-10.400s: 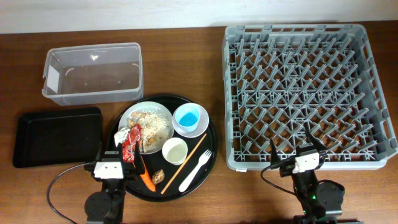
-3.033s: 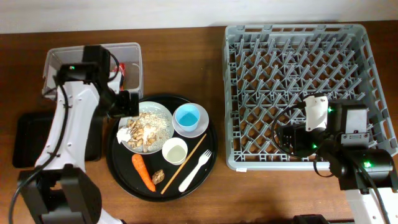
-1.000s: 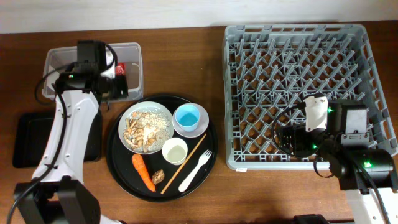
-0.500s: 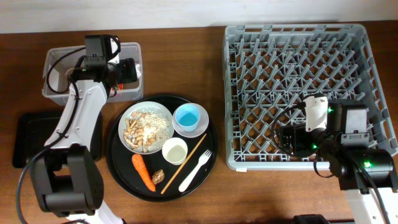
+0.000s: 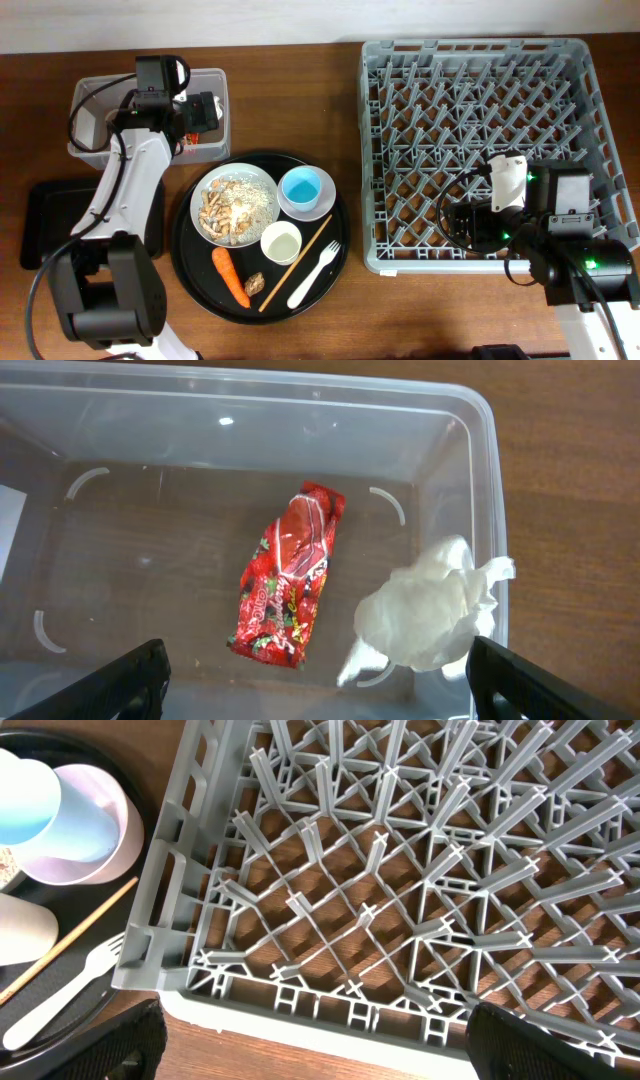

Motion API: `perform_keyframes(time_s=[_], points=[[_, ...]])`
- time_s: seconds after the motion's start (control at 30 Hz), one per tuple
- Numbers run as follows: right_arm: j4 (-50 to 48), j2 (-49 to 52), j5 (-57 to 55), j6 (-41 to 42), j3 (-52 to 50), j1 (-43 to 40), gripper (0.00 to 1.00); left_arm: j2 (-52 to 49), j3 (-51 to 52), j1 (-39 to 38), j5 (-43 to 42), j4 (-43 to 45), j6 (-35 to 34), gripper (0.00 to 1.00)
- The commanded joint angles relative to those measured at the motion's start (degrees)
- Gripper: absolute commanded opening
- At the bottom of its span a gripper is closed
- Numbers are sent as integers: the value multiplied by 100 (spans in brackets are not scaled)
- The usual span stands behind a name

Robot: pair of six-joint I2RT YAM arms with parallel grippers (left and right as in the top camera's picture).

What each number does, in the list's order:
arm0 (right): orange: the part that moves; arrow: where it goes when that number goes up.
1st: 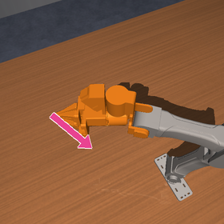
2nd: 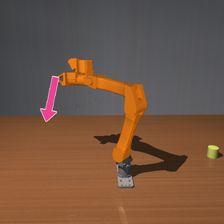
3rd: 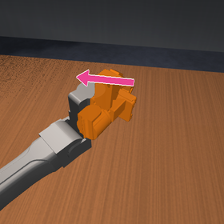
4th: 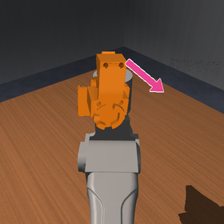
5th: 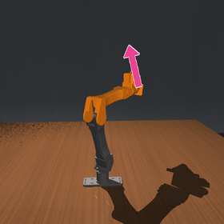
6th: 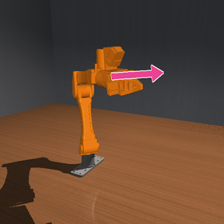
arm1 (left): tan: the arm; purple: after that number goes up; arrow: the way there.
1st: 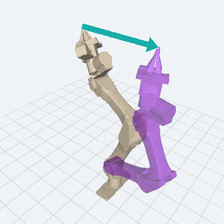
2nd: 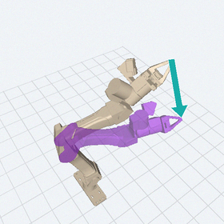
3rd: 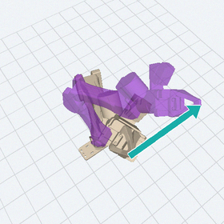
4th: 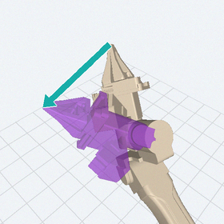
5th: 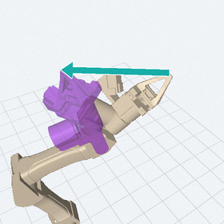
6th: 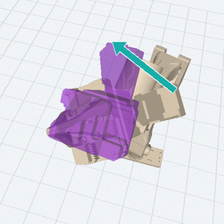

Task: Sort waste into correct bins and load items into the dishwasher rack
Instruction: 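Carry tissue with left gripper and release it into the clear bin, then move left gripper to the blue cup and grasp it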

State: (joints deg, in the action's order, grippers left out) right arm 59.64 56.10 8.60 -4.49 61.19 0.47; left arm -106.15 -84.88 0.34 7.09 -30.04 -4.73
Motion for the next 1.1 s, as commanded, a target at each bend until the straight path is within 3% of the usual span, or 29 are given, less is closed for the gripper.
perform_keyframes(time_s=[0.0,0.13,0.47,0.6,0.8,1.07], points=[[-2,-22,-26,50,98,26,99,87,-103,-22,-87,-216,168,94],[0,-22,-26,50,98,26,99,52,-33,-57,-474,-219,153,94],[37,-22,-26,50,98,26,99,-262,-28,-107,-522,-590,155,95],[20,-22,-26,50,98,26,99,-315,-28,-107,-1300,-662,179,93],[20,-22,-26,50,98,26,98,-310,-37,-107,-1530,-826,177,93],[20,-22,-22,50,98,26,99,315,-396,-74,-1010,-1062,483,99]])
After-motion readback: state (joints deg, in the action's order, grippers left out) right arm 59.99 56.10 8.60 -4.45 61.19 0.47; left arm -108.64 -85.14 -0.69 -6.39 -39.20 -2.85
